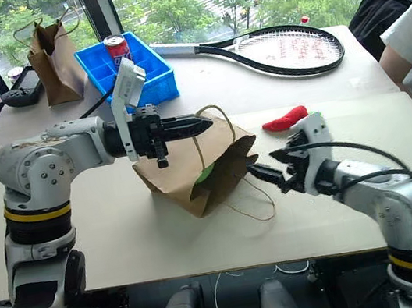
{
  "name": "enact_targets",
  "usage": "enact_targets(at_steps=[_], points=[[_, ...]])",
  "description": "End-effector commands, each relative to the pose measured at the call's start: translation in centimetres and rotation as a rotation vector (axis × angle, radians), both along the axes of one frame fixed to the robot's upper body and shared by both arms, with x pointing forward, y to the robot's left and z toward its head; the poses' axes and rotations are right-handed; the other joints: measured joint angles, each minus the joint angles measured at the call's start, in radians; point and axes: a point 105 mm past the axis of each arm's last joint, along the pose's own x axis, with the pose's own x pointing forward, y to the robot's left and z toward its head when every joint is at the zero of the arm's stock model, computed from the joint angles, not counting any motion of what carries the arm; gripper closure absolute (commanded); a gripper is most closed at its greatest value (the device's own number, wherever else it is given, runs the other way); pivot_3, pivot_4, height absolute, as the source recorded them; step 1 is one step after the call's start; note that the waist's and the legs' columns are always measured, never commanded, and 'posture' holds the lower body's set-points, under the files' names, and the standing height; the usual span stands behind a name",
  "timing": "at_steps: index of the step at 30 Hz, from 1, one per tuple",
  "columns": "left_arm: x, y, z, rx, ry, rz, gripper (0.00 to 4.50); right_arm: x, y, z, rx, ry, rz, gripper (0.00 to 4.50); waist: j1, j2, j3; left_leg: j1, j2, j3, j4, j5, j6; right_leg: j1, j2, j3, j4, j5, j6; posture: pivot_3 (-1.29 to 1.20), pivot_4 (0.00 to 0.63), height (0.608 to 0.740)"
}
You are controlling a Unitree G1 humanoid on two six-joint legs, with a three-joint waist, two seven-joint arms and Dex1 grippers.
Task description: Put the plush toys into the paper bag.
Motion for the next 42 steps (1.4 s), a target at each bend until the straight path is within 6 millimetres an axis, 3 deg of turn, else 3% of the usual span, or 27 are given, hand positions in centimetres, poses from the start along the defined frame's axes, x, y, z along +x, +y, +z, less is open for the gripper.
enact_targets(at_steps=[1, 5, 10, 14, 18, 21, 24, 30, 33, 36, 39, 42], points=[[-0.5, 0.0, 0.9, -0.026, -0.031, -0.002, 4.50, 2.7, -4.2, 1.3, -0.045, -0.067, -0.180, 0.45, -0.003, 0.000, 0.000, 0.001, 0.000, 0.000, 0.000, 0.000, 0.000, 0.000, 0.000, 0.000, 0.000, -0.001, -0.001, 0.00, 0.150, 0.731], [-0.6, 0.2, 1.0, -0.029, -0.031, 0.016, 4.50, 7.4, -7.0, 1.3, -0.040, -0.144, -0.372, 0.45, -0.011, 0.000, 0.000, 0.001, 0.000, 0.000, 0.000, 0.000, 0.000, 0.000, 0.000, 0.001, 0.000, -0.004, -0.004, 0.00, 0.150, 0.731], [-0.7, 0.6, 1.1, -0.026, -0.033, 0.041, 4.50, 12.3, -7.0, 0.4, -0.036, -0.184, -0.443, 0.45, -0.019, 0.001, 0.001, 0.001, -0.001, 0.001, -0.001, 0.000, 0.000, 0.000, 0.000, 0.001, 0.001, -0.001, 0.001, 0.00, 0.150, 0.731], [-0.8, 0.8, 1.2, -0.028, -0.034, 0.059, 4.50, 14.9, -7.3, -1.1, -0.029, -0.166, -0.502, 0.45, -0.018, 0.001, 0.001, 0.000, -0.001, 0.000, -0.002, 0.000, 0.000, -0.001, 0.000, 0.001, 0.000, -0.001, 0.001, 0.00, 0.150, 0.731], [-0.9, 0.9, 1.2, -0.027, -0.034, 0.068, 4.50, 15.5, -7.9, -3.9, -0.084, -0.117, -0.566, 0.45, -0.015, 0.001, 0.001, 0.000, -0.001, 0.000, -0.003, 0.000, 0.000, 0.000, 0.000, 0.001, -0.001, -0.001, 0.001, 0.00, 0.150, 0.731], [-0.8, 0.9, 1.2, -0.025, -0.037, 0.076, 4.50, 15.4, -7.4, -5.8, -0.092, -0.072, -0.564, 1.13, -0.018, 0.001, 0.001, 0.000, -0.001, 0.000, -0.003, 0.000, 0.000, 0.000, 0.000, 0.001, -0.002, -0.001, 0.001, 0.00, 0.150, 0.731], [-0.8, 0.8, 1.3, -0.028, -0.038, 0.076, 4.50, 15.3, -6.5, -6.9, -0.086, -0.049, -0.527, 2.21, -0.027, 0.001, 0.001, 0.001, -0.001, 0.000, -0.003, 0.000, 0.000, 0.001, 0.000, 0.001, 0.000, -0.001, 0.001, 0.00, 0.150, 0.731], [-0.7, 0.7, 1.2, -0.030, -0.037, 0.071, 4.50, 15.6, -5.5, -4.2, -0.091, -0.163, -0.410, 4.19, -0.030, 0.001, 0.001, 0.004, -0.001, -0.001, -0.002, 0.001, -0.001, 0.003, 0.000, 0.001, 0.001, 0.000, 0.001, 0.00, 0.150, 0.731], [-0.6, 0.6, 1.6, -0.044, -0.041, 0.065, 4.50, 14.7, -5.6, -2.0, -0.129, -0.240, -0.334, 4.48, -0.029, 0.001, 0.002, 0.003, -0.001, -0.001, -0.003, 0.001, -0.001, 0.002, 0.000, 0.001, 0.001, -0.001, 0.001, 0.00, 0.150, 0.731], [-0.6, 0.4, 2.1, -0.061, -0.044, 0.056, 4.50, 10.2, -4.4, 0.4, -0.151, -0.249, -0.166, 4.48, -0.016, 0.003, 0.003, 0.001, -0.002, -0.001, -0.003, 0.001, -0.001, 0.001, 0.000, 0.001, 0.001, -0.001, 0.002, 0.00, 0.150, 0.731], [-0.6, 0.3, 2.2, -0.067, -0.043, 0.049, 4.50, 5.9, -2.9, 0.4, -0.186, -0.170, -0.063, 4.48, -0.004, 0.004, 0.003, -0.001, -0.002, -0.002, -0.003, 0.000, -0.001, 0.000, 0.000, 0.001, 0.002, -0.002, 0.003, 0.00, 0.150, 0.731], [-0.5, 0.0, 2.2, -0.068, -0.043, 0.037, 4.50, 2.0, -1.1, -0.9, -0.227, -0.052, 0.060, 4.48, -0.007, 0.004, 0.003, 0.001, -0.002, -0.002, -0.003, 0.000, 0.000, 0.000, 0.000, 0.001, 0.002, -0.002, 0.003, 0.00, 0.150, 0.731]])
